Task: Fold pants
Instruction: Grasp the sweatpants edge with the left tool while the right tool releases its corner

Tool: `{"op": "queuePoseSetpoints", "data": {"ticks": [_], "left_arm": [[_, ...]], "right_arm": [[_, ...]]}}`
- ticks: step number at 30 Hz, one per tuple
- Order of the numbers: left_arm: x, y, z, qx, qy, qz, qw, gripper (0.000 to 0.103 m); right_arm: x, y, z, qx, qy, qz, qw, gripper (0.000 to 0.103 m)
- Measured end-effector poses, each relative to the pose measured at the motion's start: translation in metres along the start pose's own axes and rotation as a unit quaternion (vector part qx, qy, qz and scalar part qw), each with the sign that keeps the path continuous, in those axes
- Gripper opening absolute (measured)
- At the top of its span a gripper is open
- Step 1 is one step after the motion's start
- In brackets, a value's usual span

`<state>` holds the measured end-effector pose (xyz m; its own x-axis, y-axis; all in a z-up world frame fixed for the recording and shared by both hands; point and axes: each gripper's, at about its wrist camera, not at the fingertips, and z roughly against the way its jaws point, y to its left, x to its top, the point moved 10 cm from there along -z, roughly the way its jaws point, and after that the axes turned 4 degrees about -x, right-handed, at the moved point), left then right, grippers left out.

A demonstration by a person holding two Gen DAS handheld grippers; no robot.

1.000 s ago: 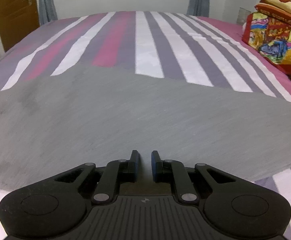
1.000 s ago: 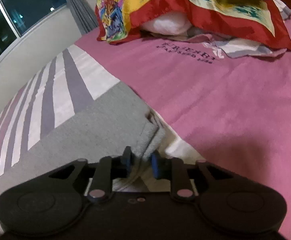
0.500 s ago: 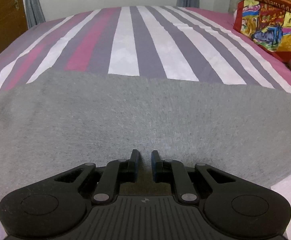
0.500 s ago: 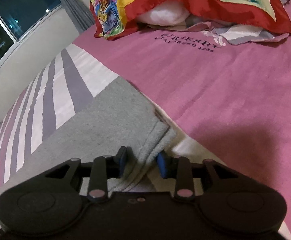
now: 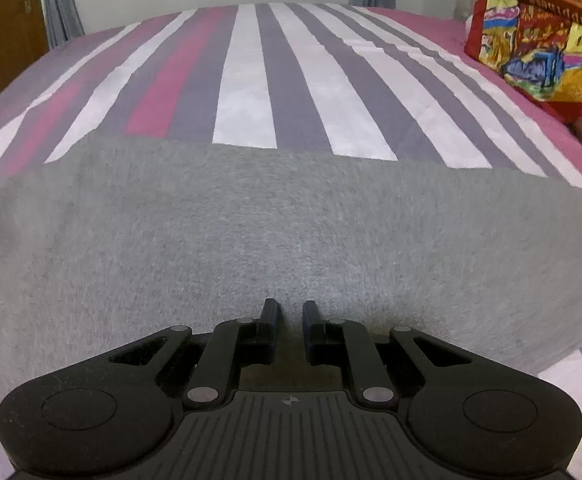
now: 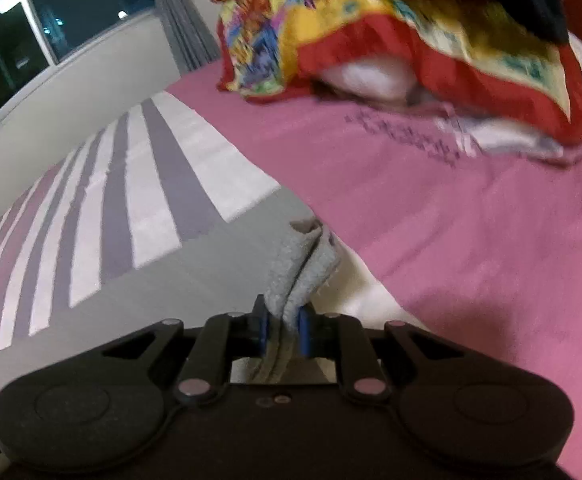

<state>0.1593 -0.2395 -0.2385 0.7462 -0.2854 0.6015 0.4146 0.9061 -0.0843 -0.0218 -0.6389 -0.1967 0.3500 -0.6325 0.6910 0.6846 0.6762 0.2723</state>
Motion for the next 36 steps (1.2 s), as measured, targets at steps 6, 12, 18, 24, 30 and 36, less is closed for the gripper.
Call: {"op": "queuePoseSetpoints", "data": {"ticks": [6, 12, 18, 24, 30, 36], "left_arm": [[0.002, 0.018, 0.014, -0.010, -0.004, 0.030, 0.9995, 0.012], [0.001, 0.057, 0.029, 0.009, -0.022, 0.047, 0.9986, 0.012], [-0.011, 0.106, 0.034, 0.029, -0.019, 0.084, 0.9958, 0.012], [-0.020, 0.130, 0.034, 0.025, -0.012, 0.114, 0.9931, 0.012], [-0.015, 0.125, 0.031, -0.061, 0.000, 0.195, 0.9790, 0.012], [-0.008, 0.087, 0.025, -0.122, 0.004, 0.209, 0.9703, 0.055]], "right_arm": [[0.017, 0.054, 0.026, 0.032, -0.037, 0.050, 0.998, 0.014], [0.011, 0.146, 0.052, 0.101, -0.055, 0.116, 0.987, 0.014], [-0.054, 0.259, 0.068, 0.197, -0.022, 0.208, 0.958, 0.014], [-0.155, 0.297, 0.022, 0.186, 0.103, 0.282, 0.935, 0.048], [-0.134, 0.290, 0.049, 0.242, 0.082, 0.259, 0.932, 0.065], [-0.091, 0.246, 0.061, 0.212, 0.030, 0.200, 0.956, 0.070]]}}
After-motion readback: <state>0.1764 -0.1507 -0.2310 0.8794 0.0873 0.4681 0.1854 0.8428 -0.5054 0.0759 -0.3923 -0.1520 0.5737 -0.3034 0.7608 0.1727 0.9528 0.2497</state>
